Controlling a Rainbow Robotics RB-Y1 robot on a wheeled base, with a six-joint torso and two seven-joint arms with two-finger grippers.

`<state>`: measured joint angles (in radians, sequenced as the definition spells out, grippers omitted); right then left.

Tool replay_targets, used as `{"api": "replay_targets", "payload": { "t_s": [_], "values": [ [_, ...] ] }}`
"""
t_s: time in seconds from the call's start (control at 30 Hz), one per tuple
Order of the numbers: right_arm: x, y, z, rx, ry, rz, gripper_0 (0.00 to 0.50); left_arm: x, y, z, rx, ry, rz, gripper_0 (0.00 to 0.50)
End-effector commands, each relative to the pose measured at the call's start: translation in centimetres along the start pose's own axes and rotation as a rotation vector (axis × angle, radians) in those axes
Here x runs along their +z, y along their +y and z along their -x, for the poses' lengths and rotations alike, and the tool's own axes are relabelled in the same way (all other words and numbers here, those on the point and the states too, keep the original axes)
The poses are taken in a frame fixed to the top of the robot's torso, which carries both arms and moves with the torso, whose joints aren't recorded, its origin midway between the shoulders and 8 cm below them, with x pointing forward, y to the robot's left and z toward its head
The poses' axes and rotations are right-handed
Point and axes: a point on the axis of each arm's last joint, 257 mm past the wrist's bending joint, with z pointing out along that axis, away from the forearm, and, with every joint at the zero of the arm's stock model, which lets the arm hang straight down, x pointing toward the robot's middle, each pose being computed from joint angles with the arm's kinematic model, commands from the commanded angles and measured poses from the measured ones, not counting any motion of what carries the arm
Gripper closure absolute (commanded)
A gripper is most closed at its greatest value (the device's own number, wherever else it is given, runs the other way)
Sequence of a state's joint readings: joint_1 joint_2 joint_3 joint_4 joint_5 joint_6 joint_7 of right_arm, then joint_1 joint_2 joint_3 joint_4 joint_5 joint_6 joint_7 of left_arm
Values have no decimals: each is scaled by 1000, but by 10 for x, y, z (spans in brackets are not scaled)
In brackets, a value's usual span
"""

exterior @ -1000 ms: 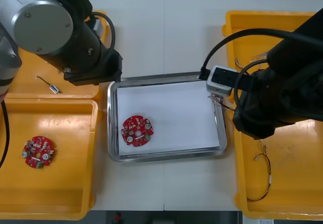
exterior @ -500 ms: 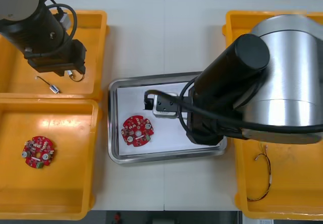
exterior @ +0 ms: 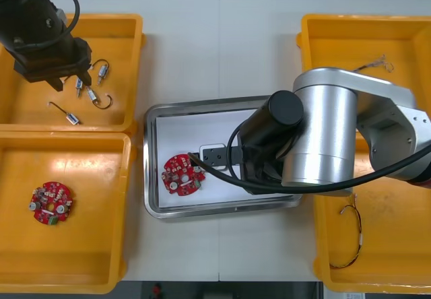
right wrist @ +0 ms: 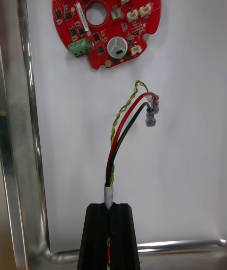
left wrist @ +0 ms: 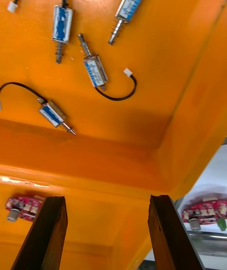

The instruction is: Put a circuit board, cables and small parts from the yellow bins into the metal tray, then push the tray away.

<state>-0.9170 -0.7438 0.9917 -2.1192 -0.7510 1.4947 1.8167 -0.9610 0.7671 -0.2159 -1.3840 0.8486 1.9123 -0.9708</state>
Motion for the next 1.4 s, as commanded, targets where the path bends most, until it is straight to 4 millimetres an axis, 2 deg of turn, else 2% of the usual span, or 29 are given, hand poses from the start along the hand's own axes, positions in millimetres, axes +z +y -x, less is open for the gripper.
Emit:
{"api": "replay_targets", "payload": {
  "t_s": [0.03,0.17,0.33,0.67,0.73,0.77,0.8,1.0,1.13,1.3,1.4],
  "values": [
    [20,6,2,-72,12,17,500,-29,21,26,148,-50,23,0],
    [38,16,-3,-69,13,39,500,-22,30,33,181,-52,34,0],
    [54,17,-10,-52,19,51,500,-7,37,38,214,-41,35,0],
    [59,10,-9,-41,29,32,491,20,36,37,252,-17,66,0],
    [59,9,-9,-39,27,30,194,27,35,38,251,-15,62,0],
    [59,8,-9,-37,27,28,77,29,35,39,248,-16,61,0],
    [58,6,-9,-35,27,24,0,33,34,40,249,-19,58,0],
    [55,6,-7,-26,21,37,0,47,27,42,257,-29,50,0],
    [45,2,-3,9,3,58,0,58,26,40,270,-20,59,0],
    [16,-13,2,31,2,43,0,70,27,37,275,-9,67,0],
    [-2,-21,-3,40,30,29,0,74,26,37,277,-6,67,0]
  ]
}}
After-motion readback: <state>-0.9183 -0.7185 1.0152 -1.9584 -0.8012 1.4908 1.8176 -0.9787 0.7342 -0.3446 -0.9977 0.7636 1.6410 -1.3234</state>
